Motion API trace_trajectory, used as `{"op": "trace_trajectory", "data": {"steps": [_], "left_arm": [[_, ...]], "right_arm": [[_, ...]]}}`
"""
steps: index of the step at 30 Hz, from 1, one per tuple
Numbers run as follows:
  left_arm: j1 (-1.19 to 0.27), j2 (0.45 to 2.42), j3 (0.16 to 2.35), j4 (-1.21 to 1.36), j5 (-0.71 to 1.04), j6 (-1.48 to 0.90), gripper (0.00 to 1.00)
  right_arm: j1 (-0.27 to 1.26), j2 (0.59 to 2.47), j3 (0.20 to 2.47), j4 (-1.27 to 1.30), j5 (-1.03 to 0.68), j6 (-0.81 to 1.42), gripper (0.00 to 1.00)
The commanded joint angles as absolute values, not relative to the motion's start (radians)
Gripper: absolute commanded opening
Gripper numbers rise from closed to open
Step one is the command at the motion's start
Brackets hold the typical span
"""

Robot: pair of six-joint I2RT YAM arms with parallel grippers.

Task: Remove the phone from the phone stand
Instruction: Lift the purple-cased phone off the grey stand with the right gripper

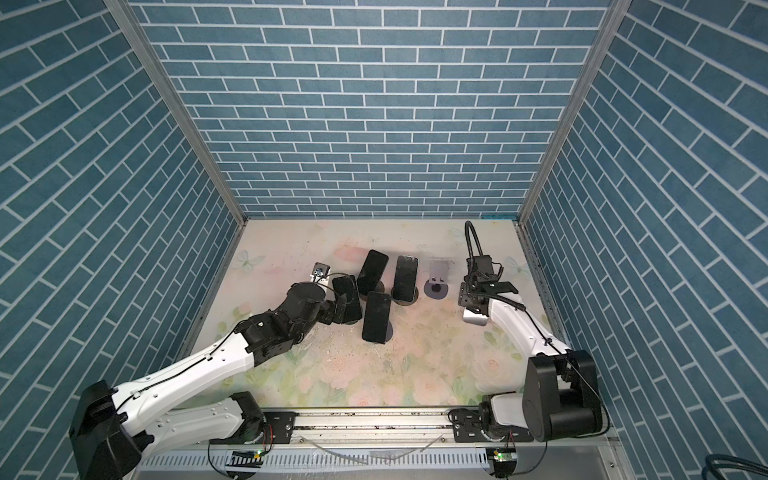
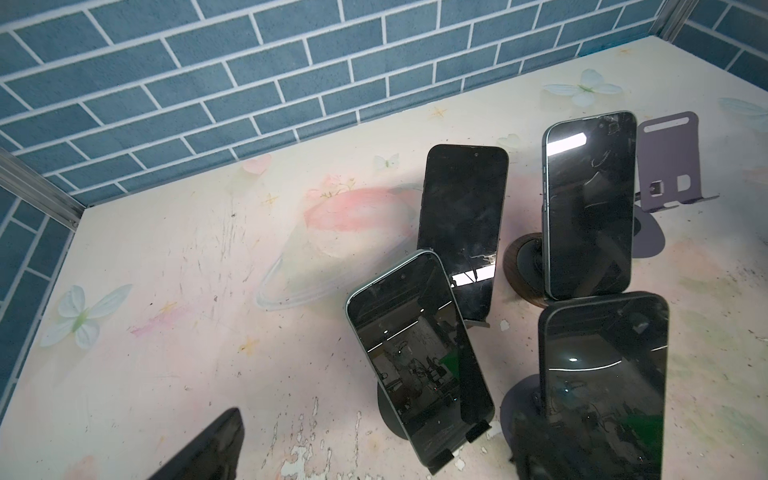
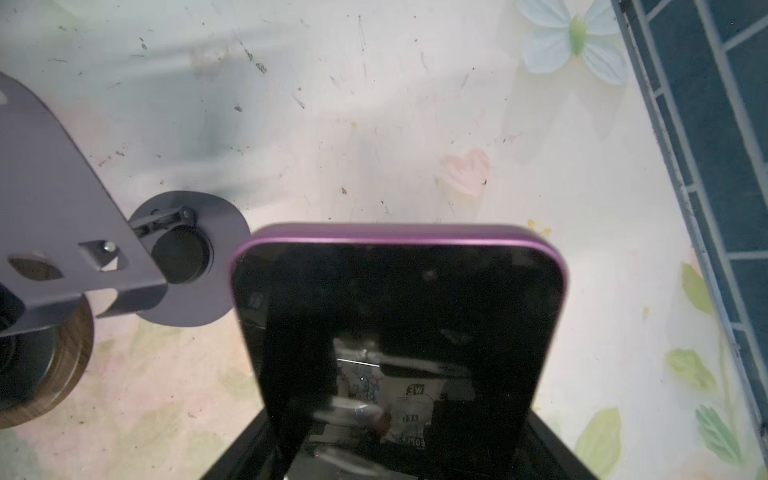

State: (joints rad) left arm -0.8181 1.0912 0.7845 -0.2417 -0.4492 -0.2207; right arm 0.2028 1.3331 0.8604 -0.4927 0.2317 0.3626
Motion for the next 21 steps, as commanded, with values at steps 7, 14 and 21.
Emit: {"op": "trace_trajectory", "data": {"steps": [7,14,21], "left_arm": [[-0.826,1.093,0.761,-0.227,-0.48,-0.178,1.0],[-0.825,1.072,0.747,-0.212,-0.472,-0.176,1.0],[-0.825,1.055,0.738,-0.217,-0.479,-0.17,1.0]], "right_arm": [[0.204,1.359,0.801,-0.485,0.186,0.399,0.41],[0.208,1.433,0.818,-0.488,0.087,0.382,0.41],[0.242,1.475,0.858,-0.538,0.062,0.362,0.41]]}}
